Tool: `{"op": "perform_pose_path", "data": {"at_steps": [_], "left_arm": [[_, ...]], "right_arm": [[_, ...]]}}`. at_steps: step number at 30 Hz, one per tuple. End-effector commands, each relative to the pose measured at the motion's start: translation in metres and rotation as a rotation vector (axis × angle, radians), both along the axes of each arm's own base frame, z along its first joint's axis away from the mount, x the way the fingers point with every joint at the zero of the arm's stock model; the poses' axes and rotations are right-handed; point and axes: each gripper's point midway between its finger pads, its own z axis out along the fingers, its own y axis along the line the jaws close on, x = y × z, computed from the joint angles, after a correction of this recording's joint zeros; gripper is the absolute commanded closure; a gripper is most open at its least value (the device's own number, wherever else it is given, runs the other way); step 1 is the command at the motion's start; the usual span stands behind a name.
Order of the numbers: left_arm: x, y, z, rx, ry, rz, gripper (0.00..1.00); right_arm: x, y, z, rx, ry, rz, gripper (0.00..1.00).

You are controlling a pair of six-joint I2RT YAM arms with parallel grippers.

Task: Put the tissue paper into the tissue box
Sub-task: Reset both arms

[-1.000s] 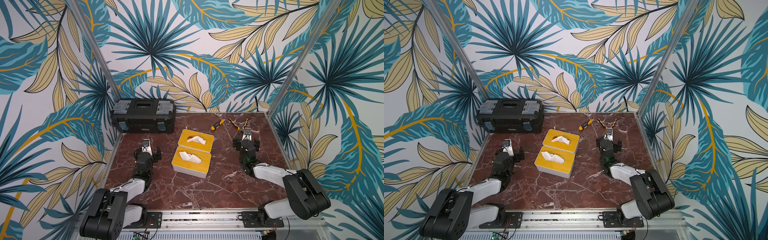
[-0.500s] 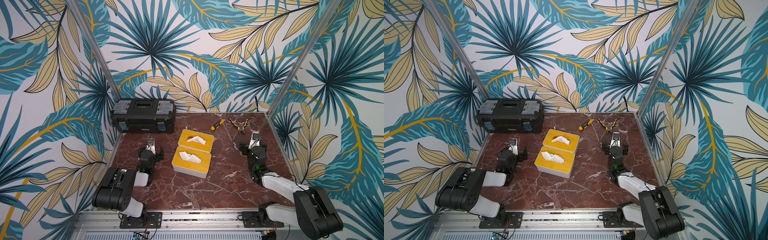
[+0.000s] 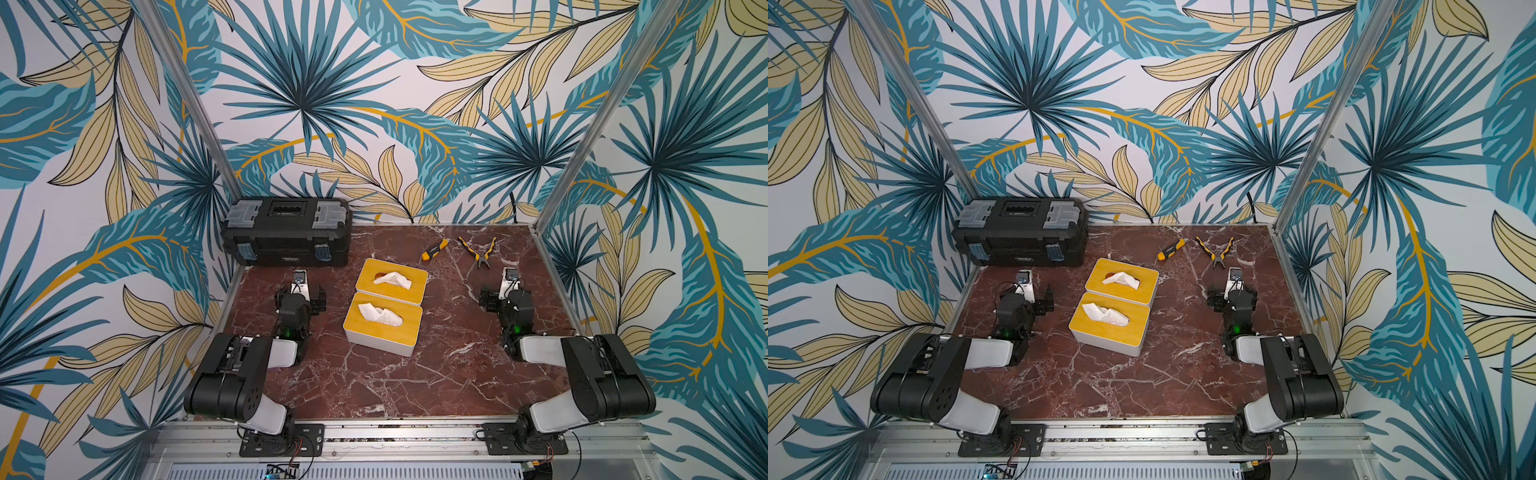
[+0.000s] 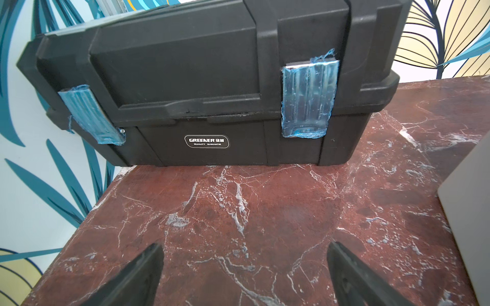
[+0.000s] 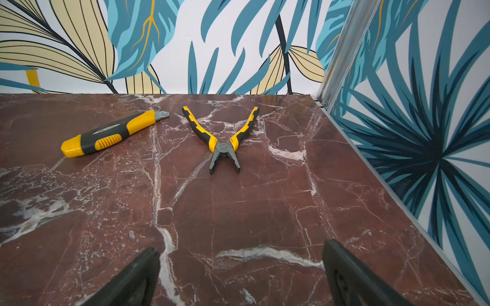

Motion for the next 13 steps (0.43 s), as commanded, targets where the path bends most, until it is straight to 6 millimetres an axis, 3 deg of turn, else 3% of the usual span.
{"op": "perform_pose_path", "data": {"at_steps": [1,13], "left_arm": [[0.0061,0.0042,0.0069,-0.001,-0.012,0.022,0.00],[0.0063,0.0037,0.0072,-0.001,-0.013,0.020,0.00]], "right_arm": [[-0.0009,0.0034,-0.0031,0.035,0.011,0.016,0.00],[-0.0006,0.0037,-0.0031,0.035,0.013,0.017,0.00]]}}
